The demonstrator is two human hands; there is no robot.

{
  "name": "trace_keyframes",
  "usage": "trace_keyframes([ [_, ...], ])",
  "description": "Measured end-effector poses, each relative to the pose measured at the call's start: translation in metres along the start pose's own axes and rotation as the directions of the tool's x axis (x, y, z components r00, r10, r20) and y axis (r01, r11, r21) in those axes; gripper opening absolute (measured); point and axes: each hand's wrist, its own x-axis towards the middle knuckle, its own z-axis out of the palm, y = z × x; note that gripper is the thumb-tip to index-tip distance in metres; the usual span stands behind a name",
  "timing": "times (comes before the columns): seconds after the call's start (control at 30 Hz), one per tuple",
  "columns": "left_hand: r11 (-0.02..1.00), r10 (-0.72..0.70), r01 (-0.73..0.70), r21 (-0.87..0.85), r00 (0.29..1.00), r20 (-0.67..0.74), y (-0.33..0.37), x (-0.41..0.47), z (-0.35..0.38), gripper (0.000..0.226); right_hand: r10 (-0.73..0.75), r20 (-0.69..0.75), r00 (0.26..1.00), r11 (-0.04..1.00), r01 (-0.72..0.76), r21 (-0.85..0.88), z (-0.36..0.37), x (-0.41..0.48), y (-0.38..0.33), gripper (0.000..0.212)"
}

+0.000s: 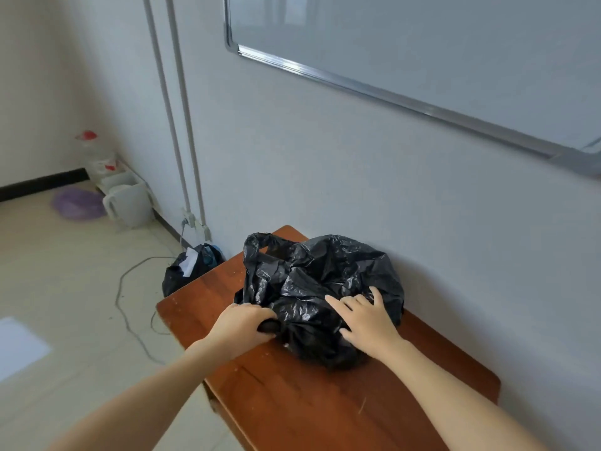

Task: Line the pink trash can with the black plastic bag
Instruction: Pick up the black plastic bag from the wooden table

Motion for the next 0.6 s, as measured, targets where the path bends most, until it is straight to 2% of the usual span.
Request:
trace_keyframes([
  [0.07,0.981,-0.109,0.099,-0.168,0.992,-0.056,0.003,-0.017,-0.013,0.024,-0.003,-0.036,0.999,0.984,0.009,0.176,-0.011,0.0,0.002,0.053],
  [0.13,0.945,-0.213,0.178,-0.275,0.971,-0.105,0.008,-0.035,-0.022,0.021,0.028,-0.02,0.999,0.938,-0.019,0.346,-0.024,-0.002,0.002,0.041],
  [0.2,0.911,-0.314,0.243,-0.333,0.932,-0.179,0.013,-0.057,-0.027,0.018,-0.002,-0.141,0.99,0.874,0.07,0.481,-0.04,-0.005,-0.003,0.049],
  [0.23,0.901,-0.342,0.26,-0.348,0.918,-0.202,0.015,-0.064,-0.028,0.017,-0.021,-0.202,0.979,0.839,0.127,0.53,-0.047,-0.007,-0.008,0.063],
  [0.3,0.881,-0.399,0.294,-0.371,0.884,-0.245,0.023,-0.081,-0.032,0.018,-0.164,-0.216,0.963,0.798,0.258,0.545,-0.062,-0.015,-0.026,0.092],
  [0.37,0.865,-0.441,0.313,-0.393,0.847,-0.296,0.033,-0.098,-0.038,0.018,-0.314,-0.147,0.938,0.818,0.346,0.459,-0.072,-0.025,-0.05,0.102],
  [0.43,0.853,-0.459,0.296,-0.43,0.818,-0.347,0.041,-0.12,-0.047,0.014,-0.413,-0.13,0.902,0.827,0.431,0.361,-0.072,-0.028,-0.075,0.095],
  [0.5,0.847,-0.481,0.306,-0.434,0.787,-0.385,0.045,-0.15,-0.056,0.004,-0.429,-0.243,0.87,0.816,0.489,0.309,-0.072,-0.029,-0.096,0.082],
  [0.53,0.842,-0.5,0.323,-0.431,0.767,-0.402,0.046,-0.168,-0.061,0.009,-0.415,-0.303,0.858,0.8,0.503,0.328,-0.075,-0.028,-0.105,0.075],
  [0.6,0.812,-0.563,0.362,-0.458,0.696,-0.446,0.04,-0.204,-0.067,0.031,-0.378,-0.383,0.843,0.731,0.525,0.436,-0.086,-0.026,-0.123,0.057],
])
